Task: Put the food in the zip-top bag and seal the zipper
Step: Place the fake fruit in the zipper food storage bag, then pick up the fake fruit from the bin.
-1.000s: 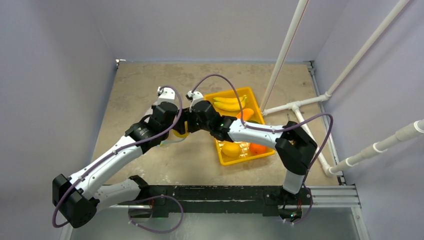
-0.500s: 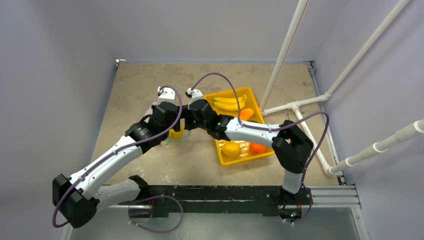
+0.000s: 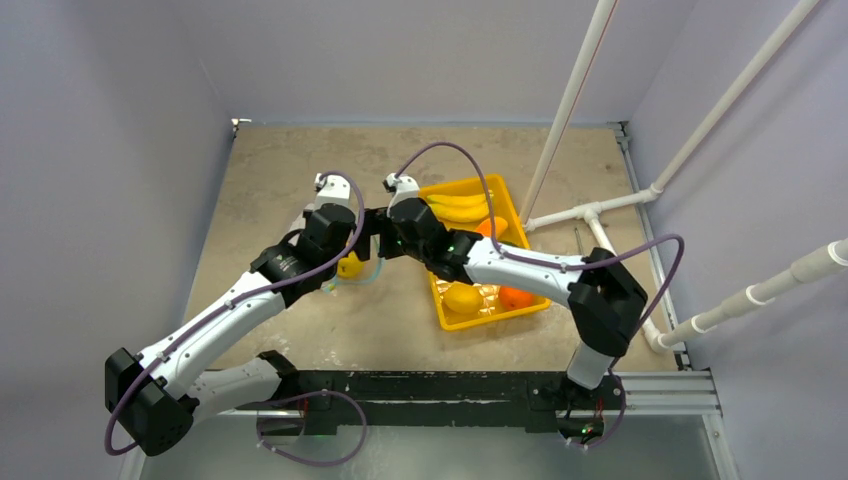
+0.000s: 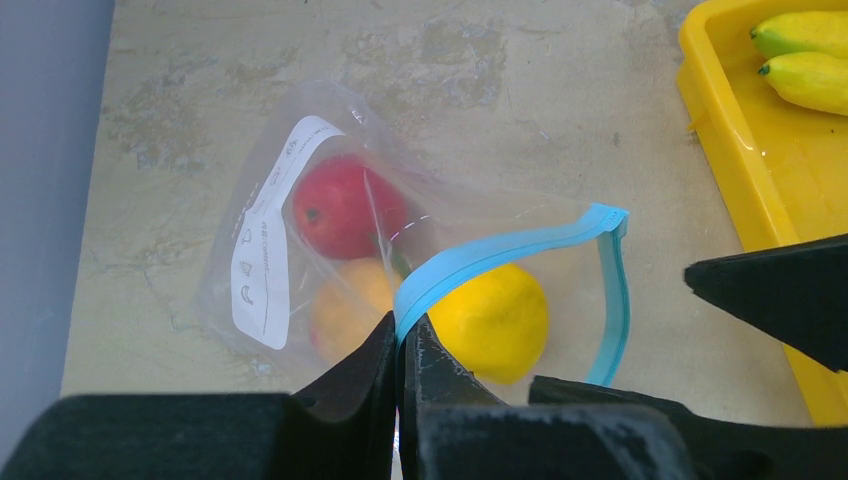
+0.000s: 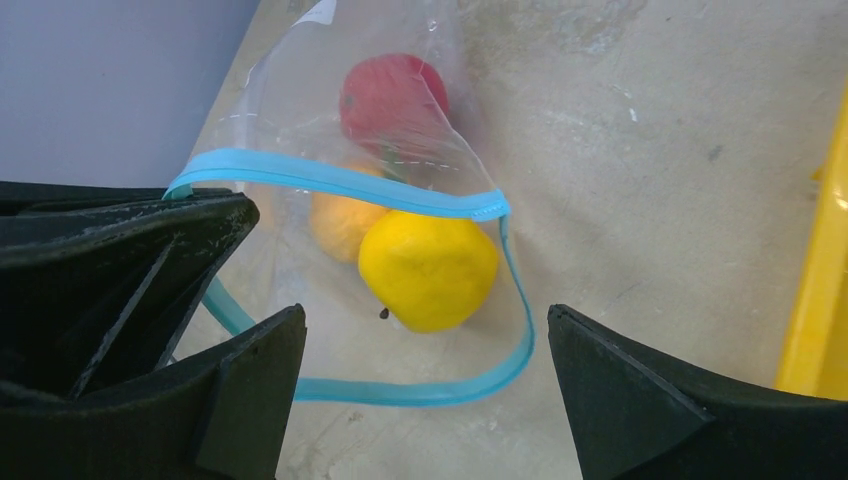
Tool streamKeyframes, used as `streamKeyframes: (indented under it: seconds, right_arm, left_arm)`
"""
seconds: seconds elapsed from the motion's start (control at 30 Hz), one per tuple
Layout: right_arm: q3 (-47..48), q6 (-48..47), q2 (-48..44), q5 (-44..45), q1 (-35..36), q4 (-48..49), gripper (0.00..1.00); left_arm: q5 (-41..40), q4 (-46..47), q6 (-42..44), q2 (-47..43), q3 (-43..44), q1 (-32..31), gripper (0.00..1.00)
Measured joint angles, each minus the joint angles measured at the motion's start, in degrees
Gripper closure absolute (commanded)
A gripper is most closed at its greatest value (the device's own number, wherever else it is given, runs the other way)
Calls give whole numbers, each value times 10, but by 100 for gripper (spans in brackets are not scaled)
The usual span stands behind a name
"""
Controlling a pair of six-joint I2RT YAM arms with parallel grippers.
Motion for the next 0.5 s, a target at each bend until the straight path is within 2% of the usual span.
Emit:
streamKeyframes:
  seconds: [0.5]
  right_arm:
    - [-47,13,-92,94,0,-110,7]
  left_arm:
    - [2,0,0,2,0,0,100]
